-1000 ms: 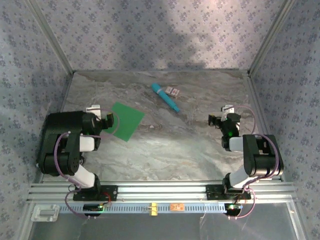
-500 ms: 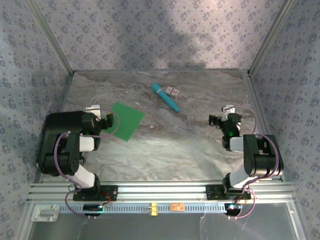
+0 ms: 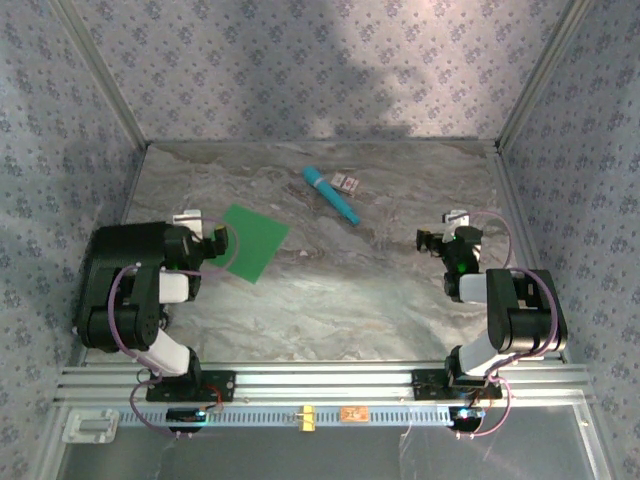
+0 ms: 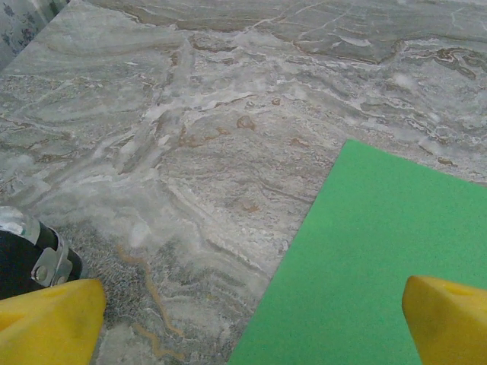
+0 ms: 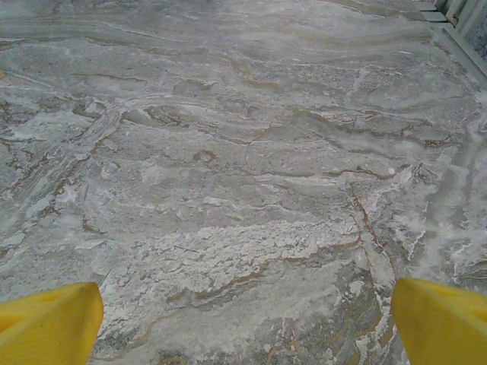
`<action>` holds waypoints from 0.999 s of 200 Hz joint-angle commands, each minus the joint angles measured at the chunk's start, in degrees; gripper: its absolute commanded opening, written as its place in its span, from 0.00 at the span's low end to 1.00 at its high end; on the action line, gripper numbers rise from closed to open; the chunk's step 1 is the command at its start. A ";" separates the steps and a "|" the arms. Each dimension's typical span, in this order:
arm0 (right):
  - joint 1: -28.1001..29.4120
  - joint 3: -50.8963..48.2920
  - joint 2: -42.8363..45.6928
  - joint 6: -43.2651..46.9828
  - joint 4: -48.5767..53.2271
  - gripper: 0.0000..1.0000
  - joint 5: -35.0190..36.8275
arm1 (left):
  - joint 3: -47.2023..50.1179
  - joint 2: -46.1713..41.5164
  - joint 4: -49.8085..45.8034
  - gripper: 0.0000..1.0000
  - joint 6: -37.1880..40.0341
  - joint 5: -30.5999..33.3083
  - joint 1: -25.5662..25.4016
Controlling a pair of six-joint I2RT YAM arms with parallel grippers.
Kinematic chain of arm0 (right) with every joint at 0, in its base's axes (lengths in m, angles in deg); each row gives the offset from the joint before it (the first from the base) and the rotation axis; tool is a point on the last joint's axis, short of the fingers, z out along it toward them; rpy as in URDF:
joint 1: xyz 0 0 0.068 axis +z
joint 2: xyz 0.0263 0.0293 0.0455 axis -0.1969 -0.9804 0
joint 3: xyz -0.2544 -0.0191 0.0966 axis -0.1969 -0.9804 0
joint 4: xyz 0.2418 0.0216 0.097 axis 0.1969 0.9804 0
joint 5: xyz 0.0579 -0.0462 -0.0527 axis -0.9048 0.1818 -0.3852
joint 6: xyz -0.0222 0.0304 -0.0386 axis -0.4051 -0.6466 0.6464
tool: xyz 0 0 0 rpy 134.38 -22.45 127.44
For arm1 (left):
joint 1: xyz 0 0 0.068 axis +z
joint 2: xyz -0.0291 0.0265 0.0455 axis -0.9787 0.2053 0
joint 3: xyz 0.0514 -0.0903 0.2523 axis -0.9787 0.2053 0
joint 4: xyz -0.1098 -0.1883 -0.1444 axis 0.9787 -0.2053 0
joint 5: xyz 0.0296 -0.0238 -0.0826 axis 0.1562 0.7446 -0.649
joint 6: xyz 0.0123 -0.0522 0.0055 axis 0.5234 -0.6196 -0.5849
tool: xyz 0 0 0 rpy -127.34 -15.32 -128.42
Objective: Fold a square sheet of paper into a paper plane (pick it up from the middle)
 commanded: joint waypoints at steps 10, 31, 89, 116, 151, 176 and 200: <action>1.03 0.84 1.43 1.23 1.11 0.99 0.28 | -1.78 -4.13 -3.84 1.00 1.19 -0.43 -0.54; 1.81 3.28 5.28 1.63 8.59 0.99 1.46 | -5.38 -9.18 -15.51 1.00 -1.18 1.47 -0.43; 2.52 14.62 15.27 -8.70 37.67 0.99 7.10 | -16.29 -16.40 -40.54 1.00 -16.58 7.47 -0.39; 1.14 23.04 14.11 -19.69 54.06 0.99 -4.14 | -20.82 -13.22 -48.22 1.00 -23.31 -1.59 1.44; 2.12 19.93 14.25 -28.47 49.24 0.99 -21.65 | -27.94 -3.99 -53.58 1.00 -24.13 -18.42 1.45; 6.02 20.23 14.09 -29.75 50.53 0.99 -22.23 | -33.58 2.26 -59.30 0.99 -21.02 -20.84 -1.25; 9.57 20.65 14.07 -29.39 52.57 0.99 -20.82 | -37.87 6.78 -63.37 0.99 -19.09 -19.73 -4.02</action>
